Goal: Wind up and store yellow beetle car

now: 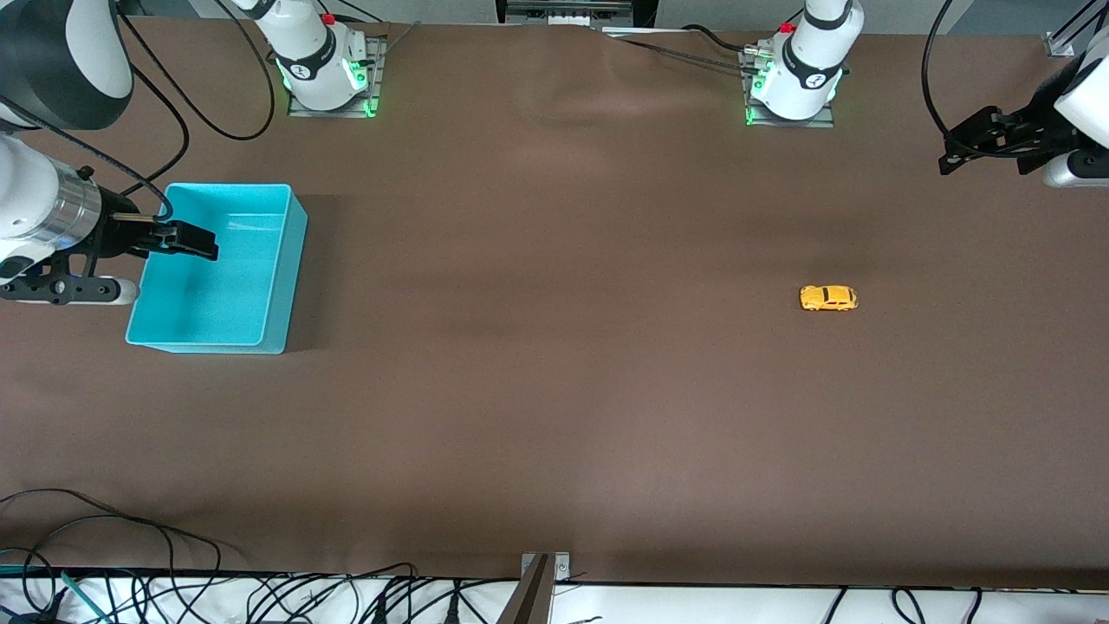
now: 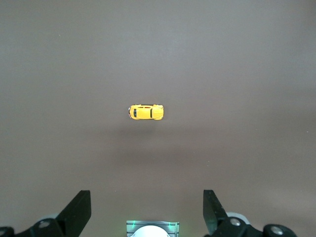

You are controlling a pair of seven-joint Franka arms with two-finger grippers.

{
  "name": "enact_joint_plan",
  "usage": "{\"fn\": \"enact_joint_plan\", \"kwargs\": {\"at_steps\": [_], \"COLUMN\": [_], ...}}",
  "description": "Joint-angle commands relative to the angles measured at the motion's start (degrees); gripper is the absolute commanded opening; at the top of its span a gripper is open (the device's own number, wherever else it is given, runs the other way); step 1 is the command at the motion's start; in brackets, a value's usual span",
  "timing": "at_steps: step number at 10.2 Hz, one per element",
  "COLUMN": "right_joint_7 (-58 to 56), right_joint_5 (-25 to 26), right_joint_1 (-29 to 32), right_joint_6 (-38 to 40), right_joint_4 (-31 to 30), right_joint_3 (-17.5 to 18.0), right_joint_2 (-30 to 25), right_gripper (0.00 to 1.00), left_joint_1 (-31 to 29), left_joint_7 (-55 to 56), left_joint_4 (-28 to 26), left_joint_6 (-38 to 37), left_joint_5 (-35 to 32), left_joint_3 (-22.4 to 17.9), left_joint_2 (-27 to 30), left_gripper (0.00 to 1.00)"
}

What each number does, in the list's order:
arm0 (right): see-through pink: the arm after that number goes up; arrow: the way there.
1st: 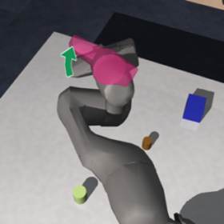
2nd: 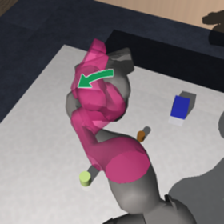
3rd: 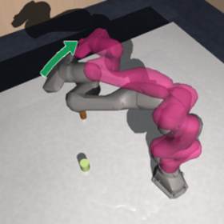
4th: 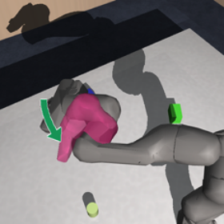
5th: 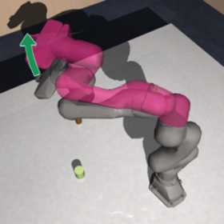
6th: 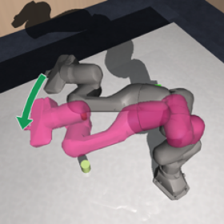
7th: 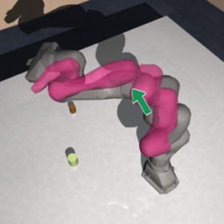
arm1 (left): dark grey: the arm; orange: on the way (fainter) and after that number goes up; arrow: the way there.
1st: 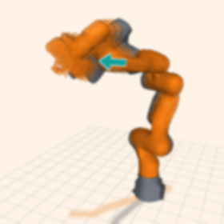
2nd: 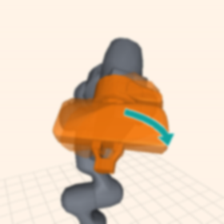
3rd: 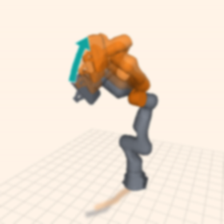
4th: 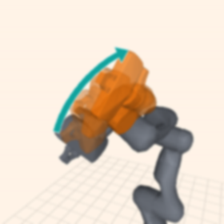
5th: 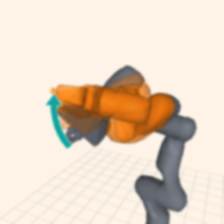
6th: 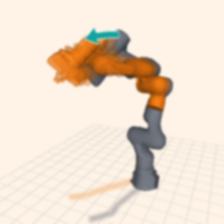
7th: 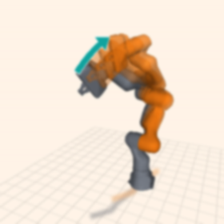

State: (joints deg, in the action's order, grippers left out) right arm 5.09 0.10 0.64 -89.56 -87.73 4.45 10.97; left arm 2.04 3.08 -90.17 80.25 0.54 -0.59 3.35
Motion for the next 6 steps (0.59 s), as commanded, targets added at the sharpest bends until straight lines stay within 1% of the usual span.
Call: {"fn": "enact_joint_plan", "kwargs": {"at_steps": [1,2,3,5,6], "right_joint_7": [0.9,1.0,1.0,1.0,0.9], "right_joint_5": [-1.0,-1.0,-1.0,-1.0,-1.0], "right_joint_1": [0.2,0.2,0.2,0.2,0.2], "right_joint_6": [1.0,1.0,1.1,1.0,1.0], "right_joint_4": [0.9,0.9,0.8,0.8,0.8], "right_joint_3": [0.2,0.2,0.2,0.3,0.3], "right_joint_2": [0.3,0.3,0.2,0.2,0.2], "right_gripper": [1.0,1.0,1.0,1.0,1.0], "left_joint_1": [-0.5,-0.6,-0.9,-0.9,-1.0], "left_joint_7": [-0.1,-0.3,-0.3,-0.3,-0.4], "left_joint_4": [1.9,1.5,1.3,0.7,-0.8], "left_joint_6": [-1.3,-1.1,-1.1,-0.6,0.1], "left_joint_5": [0.7,0.8,0.7,-0.1,-1.2], "left_joint_3": [0.1,0.1,0.2,0.1,0.1], "left_joint_2": [-1.4,-2.5,-2.0,-3.0,-3.5], "left_gripper": [1.0,1.0,1.0,1.0,1.0]}}
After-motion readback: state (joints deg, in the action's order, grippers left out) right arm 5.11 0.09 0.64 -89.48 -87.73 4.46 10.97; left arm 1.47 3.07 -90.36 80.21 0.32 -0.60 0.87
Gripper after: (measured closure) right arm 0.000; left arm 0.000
